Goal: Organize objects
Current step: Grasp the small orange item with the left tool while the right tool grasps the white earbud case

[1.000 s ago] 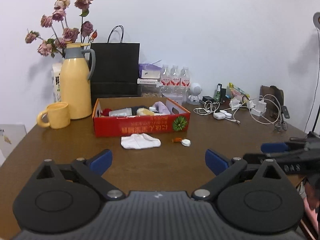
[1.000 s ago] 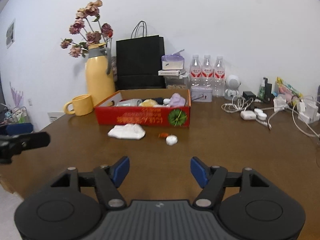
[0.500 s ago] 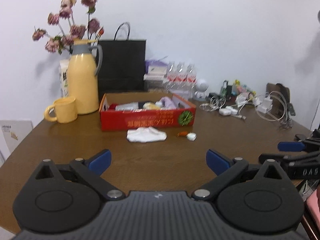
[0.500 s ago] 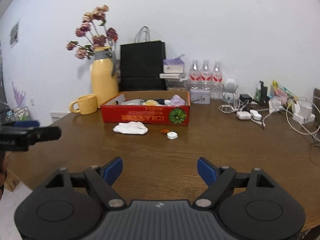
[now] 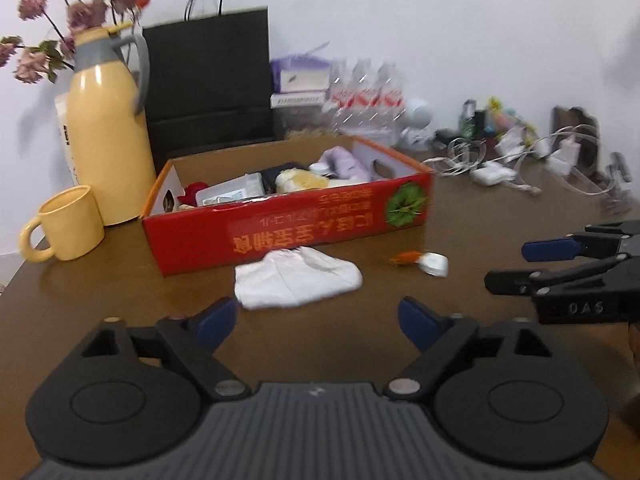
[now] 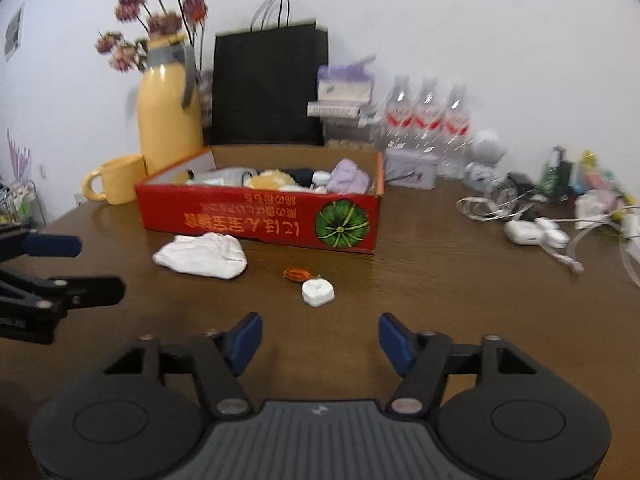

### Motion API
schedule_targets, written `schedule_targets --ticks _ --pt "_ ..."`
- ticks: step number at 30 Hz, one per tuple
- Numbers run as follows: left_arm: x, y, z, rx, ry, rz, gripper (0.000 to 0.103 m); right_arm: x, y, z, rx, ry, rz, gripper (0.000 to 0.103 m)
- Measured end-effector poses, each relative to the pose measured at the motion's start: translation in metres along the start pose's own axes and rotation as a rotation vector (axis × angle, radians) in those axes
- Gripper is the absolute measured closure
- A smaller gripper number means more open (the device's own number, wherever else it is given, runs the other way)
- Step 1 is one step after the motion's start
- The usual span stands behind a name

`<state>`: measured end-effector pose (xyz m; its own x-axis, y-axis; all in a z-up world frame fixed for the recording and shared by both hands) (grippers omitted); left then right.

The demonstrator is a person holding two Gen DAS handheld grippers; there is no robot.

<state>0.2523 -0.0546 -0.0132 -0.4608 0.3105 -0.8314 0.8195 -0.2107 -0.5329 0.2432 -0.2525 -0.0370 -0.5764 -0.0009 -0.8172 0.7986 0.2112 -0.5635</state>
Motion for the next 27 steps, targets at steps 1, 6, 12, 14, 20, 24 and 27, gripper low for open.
schedule_targets --ticks 1,6,12,14,20,24,27 --pt "-0.005 0.011 -0.001 0.024 0.007 0.008 0.020 -0.004 0.015 0.000 -0.007 -0.008 -0.012 0.047" --pt "-0.028 0.054 0.006 0.173 0.115 0.033 0.026 -0.021 0.077 -0.003 -0.042 -0.047 -0.052 0.060" --pt "-0.036 0.098 0.031 0.264 0.205 -0.019 0.037 -0.021 0.088 0.015 -0.030 -0.038 -0.071 0.077" --pt "-0.036 0.110 0.040 0.290 0.231 -0.023 0.037 -0.021 0.080 0.029 -0.009 0.005 -0.044 0.077" --pt "-0.036 0.133 0.059 0.342 0.253 -0.083 0.088 -0.020 0.060 0.069 0.034 0.178 0.034 0.077" --pt "-0.037 0.121 0.057 0.285 0.208 -0.096 0.089 -0.020 0.046 0.069 0.015 0.188 0.066 0.077" --pt "-0.035 0.089 0.050 0.230 0.142 -0.076 0.089 -0.015 0.032 0.059 0.000 0.179 0.076 0.077"
Point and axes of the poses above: each gripper's, at about its wrist camera, not at the fingertips, and y roughly the way its jaws point, z to its right, x to its underside, the point moved 3 cm from there along y, roughly the way its jaws point, and after that the axes turned 8 degrees about y, right-handed, at the moved point
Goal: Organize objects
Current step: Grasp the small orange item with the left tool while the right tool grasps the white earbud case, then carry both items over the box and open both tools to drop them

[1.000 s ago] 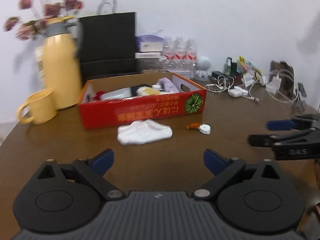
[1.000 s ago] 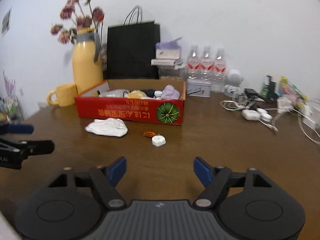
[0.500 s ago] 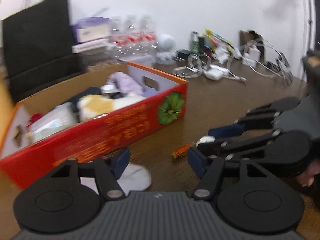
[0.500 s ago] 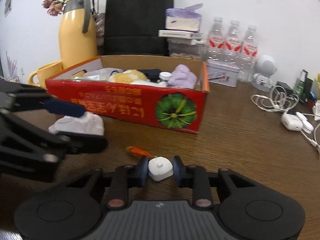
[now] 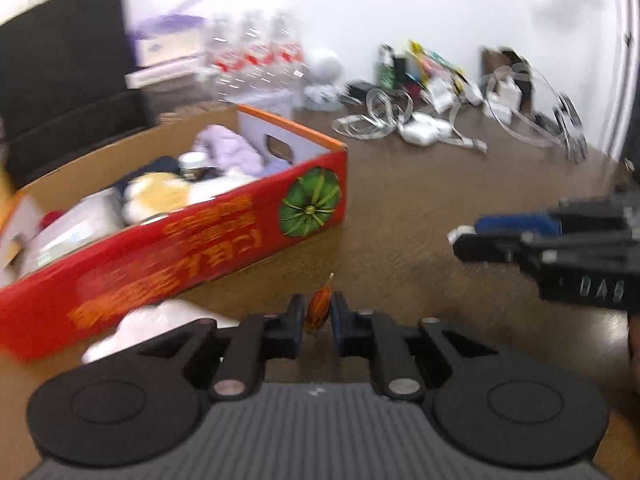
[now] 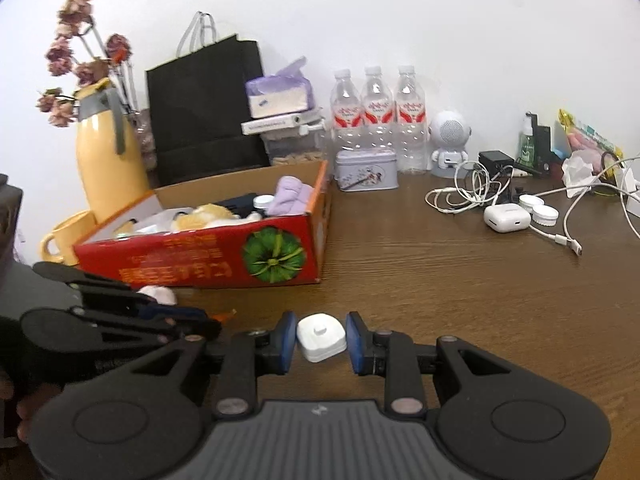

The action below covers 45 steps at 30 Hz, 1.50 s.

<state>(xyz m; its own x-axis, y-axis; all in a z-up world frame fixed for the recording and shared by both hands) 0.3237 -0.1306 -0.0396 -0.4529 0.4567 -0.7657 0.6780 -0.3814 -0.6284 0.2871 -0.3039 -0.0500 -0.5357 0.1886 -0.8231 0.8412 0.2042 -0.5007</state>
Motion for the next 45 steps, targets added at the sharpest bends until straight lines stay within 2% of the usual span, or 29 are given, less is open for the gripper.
schedule_targets --ticks 4,10,14,19,23,29,33,35,40,45 --pt "0.015 -0.066 0.009 -0.089 -0.092 0.077 0.089 0.014 -0.035 -0.015 -0.039 -0.011 0.005 0.077" --pt "0.042 -0.151 0.021 -0.163 -0.260 0.151 0.089 0.040 -0.091 -0.043 -0.093 -0.047 0.008 0.077" --pt "0.059 -0.192 0.030 -0.209 -0.268 0.172 0.089 0.058 -0.118 -0.066 -0.111 -0.102 -0.005 0.077" --pt "0.082 -0.230 0.040 -0.205 -0.283 0.192 0.089 0.075 -0.152 -0.086 -0.116 -0.137 0.015 0.077" --pt "0.090 -0.244 0.039 -0.201 -0.302 0.227 0.089 0.084 -0.169 -0.094 -0.101 -0.144 0.009 0.077" --pt "0.084 -0.236 0.026 -0.196 -0.301 0.246 0.089 0.077 -0.176 -0.095 -0.093 -0.156 0.035 0.077" --pt "0.057 -0.217 -0.004 -0.164 -0.296 0.273 0.089 0.053 -0.161 -0.092 -0.113 -0.157 0.045 0.077" --pt "0.035 -0.203 -0.028 -0.161 -0.285 0.285 0.089 0.029 -0.145 -0.091 -0.128 -0.167 0.060 0.077" --pt "-0.024 -0.146 -0.086 -0.124 -0.275 0.270 0.089 -0.050 -0.083 -0.087 -0.152 -0.179 0.088 0.077" --pt "-0.056 -0.056 -0.139 -0.051 -0.341 0.111 0.089 -0.114 0.019 -0.077 -0.150 -0.108 -0.020 0.077"
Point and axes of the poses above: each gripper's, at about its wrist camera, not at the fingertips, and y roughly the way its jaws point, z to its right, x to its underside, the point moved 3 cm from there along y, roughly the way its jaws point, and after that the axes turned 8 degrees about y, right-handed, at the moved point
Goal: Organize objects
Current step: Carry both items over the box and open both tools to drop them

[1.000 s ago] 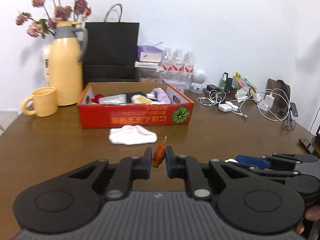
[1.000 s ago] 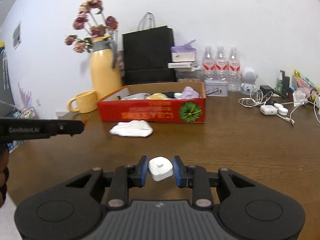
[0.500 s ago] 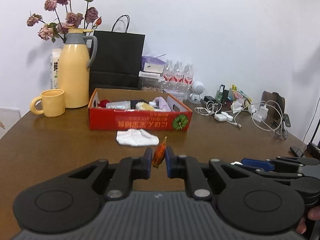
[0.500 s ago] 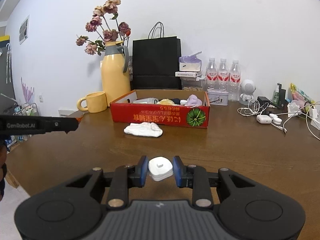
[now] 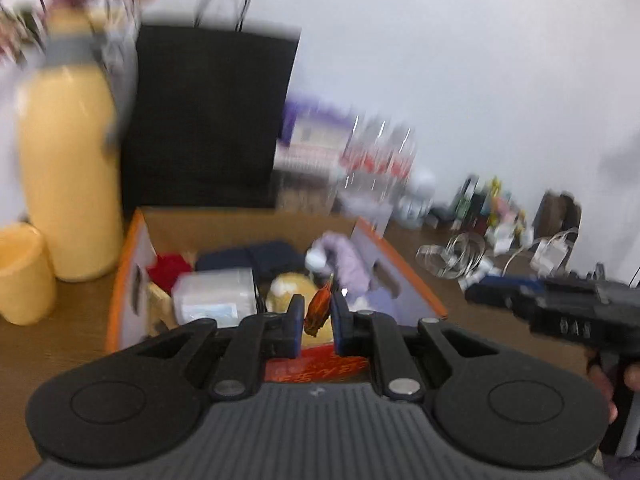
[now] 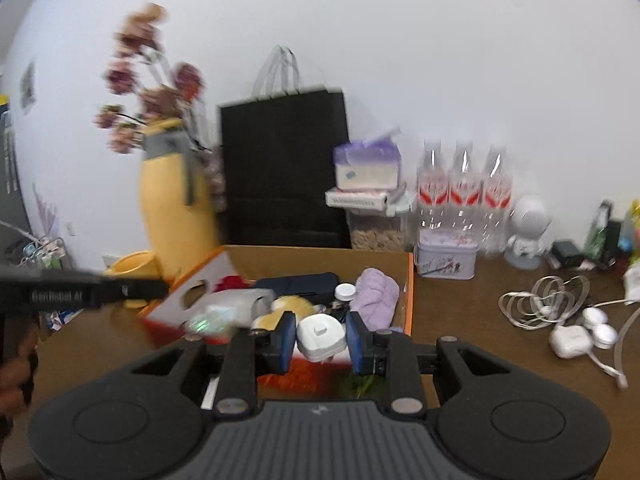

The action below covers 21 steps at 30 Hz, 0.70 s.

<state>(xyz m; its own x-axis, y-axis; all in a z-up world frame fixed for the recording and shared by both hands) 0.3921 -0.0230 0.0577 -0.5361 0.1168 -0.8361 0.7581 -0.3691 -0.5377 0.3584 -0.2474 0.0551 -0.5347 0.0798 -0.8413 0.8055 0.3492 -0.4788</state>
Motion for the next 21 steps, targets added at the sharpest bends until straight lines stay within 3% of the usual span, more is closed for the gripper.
schedule_targets --ticks 4,7,9,11,13,15,21 --pt "-0.001 0.061 -0.020 -0.053 -0.030 -0.105 0.088 -0.020 0.076 0.020 0.050 0.025 -0.090 0.077" --pt "0.005 0.081 -0.026 -0.082 -0.010 -0.149 0.083 -0.021 0.119 0.033 0.096 0.057 -0.111 0.074" --pt "0.007 0.075 -0.029 -0.080 -0.010 -0.119 0.057 -0.018 0.132 0.039 0.094 0.082 -0.135 0.064" --pt "0.003 0.060 -0.027 -0.061 0.001 -0.075 0.051 -0.019 0.132 0.043 0.071 0.107 -0.111 0.061" --pt "-0.002 0.044 -0.024 -0.094 0.030 -0.040 0.047 -0.021 0.125 0.043 0.062 0.109 -0.092 0.059" --pt "-0.007 0.022 -0.020 -0.118 0.034 0.005 0.031 -0.025 0.111 0.043 0.064 0.119 -0.066 0.055" --pt "0.013 -0.052 0.006 -0.144 0.045 0.115 0.013 -0.021 0.038 0.038 0.031 0.144 0.025 0.044"
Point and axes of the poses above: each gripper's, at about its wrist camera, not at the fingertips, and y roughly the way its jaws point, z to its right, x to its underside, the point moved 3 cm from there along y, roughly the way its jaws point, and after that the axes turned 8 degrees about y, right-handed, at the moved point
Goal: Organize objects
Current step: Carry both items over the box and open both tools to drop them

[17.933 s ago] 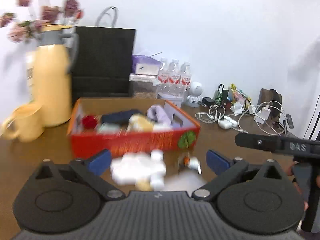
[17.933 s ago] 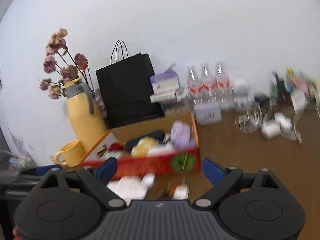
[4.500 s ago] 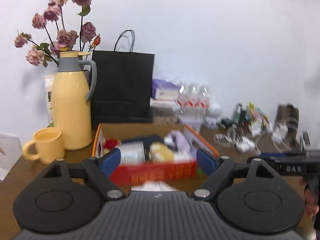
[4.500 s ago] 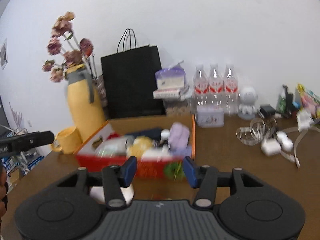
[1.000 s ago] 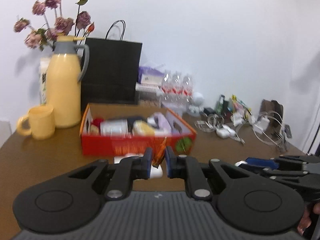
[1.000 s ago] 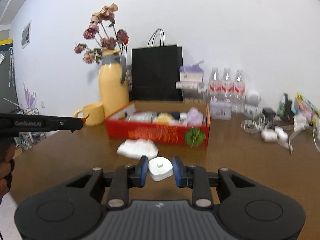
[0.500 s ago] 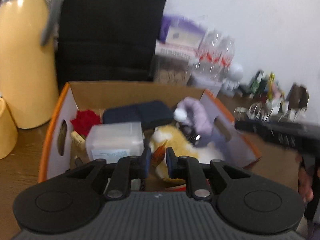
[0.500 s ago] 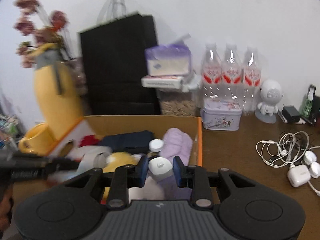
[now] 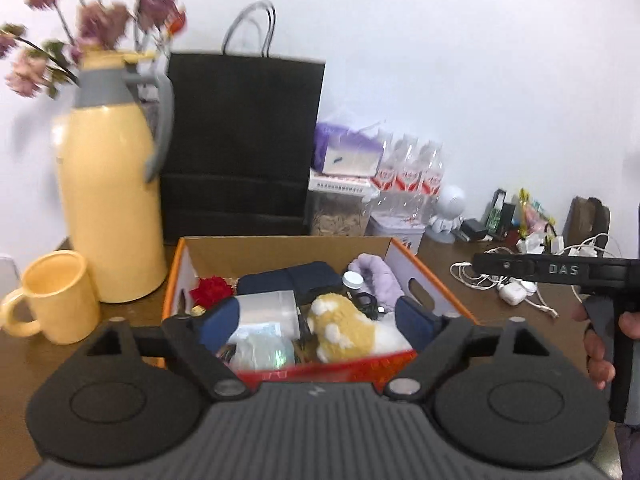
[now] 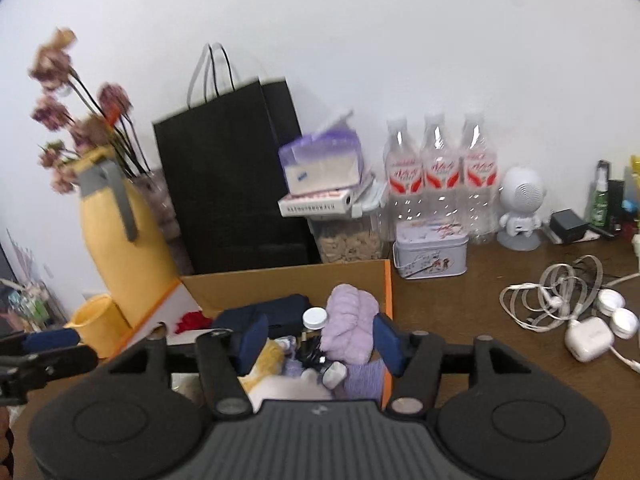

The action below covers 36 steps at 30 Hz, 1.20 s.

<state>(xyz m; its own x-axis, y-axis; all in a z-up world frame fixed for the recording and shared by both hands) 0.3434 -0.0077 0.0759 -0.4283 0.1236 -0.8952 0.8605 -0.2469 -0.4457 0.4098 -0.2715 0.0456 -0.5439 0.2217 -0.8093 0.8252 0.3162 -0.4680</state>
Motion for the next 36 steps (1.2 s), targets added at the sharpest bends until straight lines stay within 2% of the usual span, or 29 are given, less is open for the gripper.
schedule_targets --ticks 2,5,11,13,16,20,25,29,31,33,36 --pt "0.013 -0.025 0.009 -0.032 -0.002 0.015 0.009 0.013 -0.028 -0.007 -0.009 -0.016 0.020 0.043" --pt "0.038 -0.064 0.026 -0.065 0.006 0.028 0.005 0.043 -0.071 -0.022 -0.027 -0.078 0.050 0.035" --pt "0.094 -0.134 0.058 -0.096 0.029 0.026 0.000 0.125 -0.142 -0.055 -0.033 -0.215 0.041 0.028" --pt "0.112 -0.152 0.061 -0.091 0.015 0.008 0.000 0.152 -0.159 -0.058 -0.032 -0.200 0.013 0.024" --pt "0.137 -0.173 0.065 -0.075 0.032 -0.050 0.000 0.193 -0.184 -0.055 -0.005 -0.160 -0.038 0.024" --pt "0.154 -0.195 0.065 -0.096 0.044 -0.069 0.000 0.226 -0.219 -0.048 0.048 -0.111 -0.073 0.024" --pt "0.158 -0.217 0.069 -0.073 0.047 -0.018 0.000 0.238 -0.271 -0.051 0.117 -0.186 -0.033 0.020" --pt "0.159 -0.217 0.071 -0.048 0.051 -0.015 0.000 0.236 -0.293 -0.057 0.128 -0.236 0.002 0.017" --pt "0.161 -0.209 0.069 -0.039 0.033 -0.022 0.000 0.235 -0.293 -0.057 0.123 -0.230 0.010 0.017" --pt "0.165 -0.195 0.064 -0.019 -0.002 -0.065 0.000 0.235 -0.283 -0.056 0.116 -0.223 0.011 0.018" --pt "0.165 -0.167 0.057 -0.019 -0.016 -0.096 0.000 0.232 -0.256 -0.057 0.123 -0.235 -0.015 0.019"
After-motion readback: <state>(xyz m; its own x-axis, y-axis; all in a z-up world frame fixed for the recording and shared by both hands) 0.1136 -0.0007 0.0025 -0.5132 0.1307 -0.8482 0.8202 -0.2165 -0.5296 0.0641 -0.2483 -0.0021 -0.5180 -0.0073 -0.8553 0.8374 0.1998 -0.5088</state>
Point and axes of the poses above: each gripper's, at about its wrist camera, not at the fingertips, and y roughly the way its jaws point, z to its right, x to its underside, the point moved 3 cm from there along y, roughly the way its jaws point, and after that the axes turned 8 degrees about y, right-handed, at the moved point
